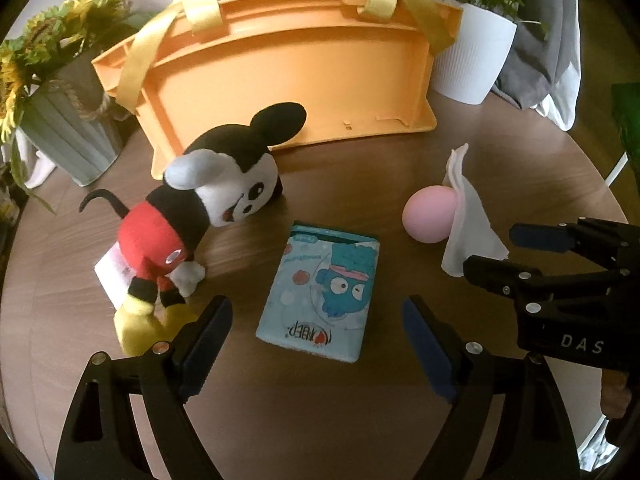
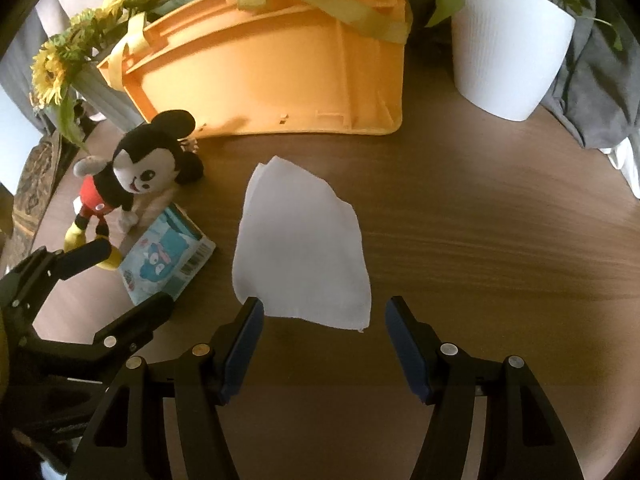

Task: Organize soft objects
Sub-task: 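Grasp the blue tissue pack with the left gripper while the right gripper grasps the white tissue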

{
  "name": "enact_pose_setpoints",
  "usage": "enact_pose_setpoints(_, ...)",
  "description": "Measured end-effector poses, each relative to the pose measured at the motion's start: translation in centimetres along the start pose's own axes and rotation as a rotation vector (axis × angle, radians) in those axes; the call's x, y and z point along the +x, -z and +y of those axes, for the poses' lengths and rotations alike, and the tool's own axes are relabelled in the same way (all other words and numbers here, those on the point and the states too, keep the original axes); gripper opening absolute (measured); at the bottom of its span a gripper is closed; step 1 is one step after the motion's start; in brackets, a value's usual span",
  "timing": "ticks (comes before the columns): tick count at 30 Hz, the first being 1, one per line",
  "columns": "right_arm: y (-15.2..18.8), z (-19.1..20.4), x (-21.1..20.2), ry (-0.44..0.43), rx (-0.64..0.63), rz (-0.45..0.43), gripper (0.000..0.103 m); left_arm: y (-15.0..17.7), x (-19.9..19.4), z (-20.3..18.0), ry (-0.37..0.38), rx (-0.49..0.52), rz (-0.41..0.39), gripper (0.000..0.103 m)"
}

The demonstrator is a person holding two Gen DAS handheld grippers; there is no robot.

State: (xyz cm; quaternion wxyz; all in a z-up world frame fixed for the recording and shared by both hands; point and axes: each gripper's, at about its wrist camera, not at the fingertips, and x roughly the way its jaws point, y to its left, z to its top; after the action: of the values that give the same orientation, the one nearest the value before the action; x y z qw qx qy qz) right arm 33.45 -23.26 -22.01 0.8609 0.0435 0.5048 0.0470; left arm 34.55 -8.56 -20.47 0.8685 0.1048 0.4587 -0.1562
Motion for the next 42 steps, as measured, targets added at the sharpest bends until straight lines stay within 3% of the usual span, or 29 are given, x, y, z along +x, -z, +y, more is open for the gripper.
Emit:
enact_pose_setpoints(6, -0.2, 0.0, 0.8, 0.003, -0.007, 0.005, 0.063, -0.2, 0.7, 0.0, 0.011, -0.009, 0.012, 0.087)
enact_pose_setpoints(11, 0.1, 0.2, 0.6, 0.01, -0.022, 0.0, 0.044, -0.1, 0.9, -0.2, 0.012, -0.001, 0.01, 0.086)
enact_pose_setpoints(13, 0.3, 0.2, 0.5, 0.01, -0.025, -0.002, 0.034, 0.0, 1.0, -0.2, 0.018, 0.002, 0.009, 0.082)
enact_pose_setpoints(18, 0.4, 0.0, 0.4, 0.013, -0.024, -0.013, 0.015, 0.3, 1.3, -0.1, 0.034, -0.013, 0.018, 0.052)
enact_pose_setpoints(27, 0.7, 0.6, -0.3, 0.016, -0.044, -0.046, 0.004, 0.8, 0.8, -0.2, 0.055, -0.038, -0.007, 0.051)
enact_pose_setpoints(37, 0.8, 0.1, -1.3, -0.021, -0.007, -0.056, 0.006, 0.6, -0.4, -0.3, 0.053, -0.068, -0.035, 0.051)
enact_pose_setpoints(38, 0.8, 0.0, -1.2, -0.02, -0.003, -0.045, 0.009, 0.6, -0.4, -0.4, 0.053, -0.073, -0.035, 0.051)
enact_pose_setpoints(40, 0.7, 0.3, -1.1, -0.023, -0.008, -0.046, 0.04, 0.6, -0.6, -0.4, 0.05, -0.074, -0.038, 0.051)
enact_pose_setpoints(42, 0.9, 0.8, -1.1, -0.013, -0.029, -0.059, 0.048, 0.6, -0.7, -0.3, 0.049, -0.078, -0.039, 0.051)
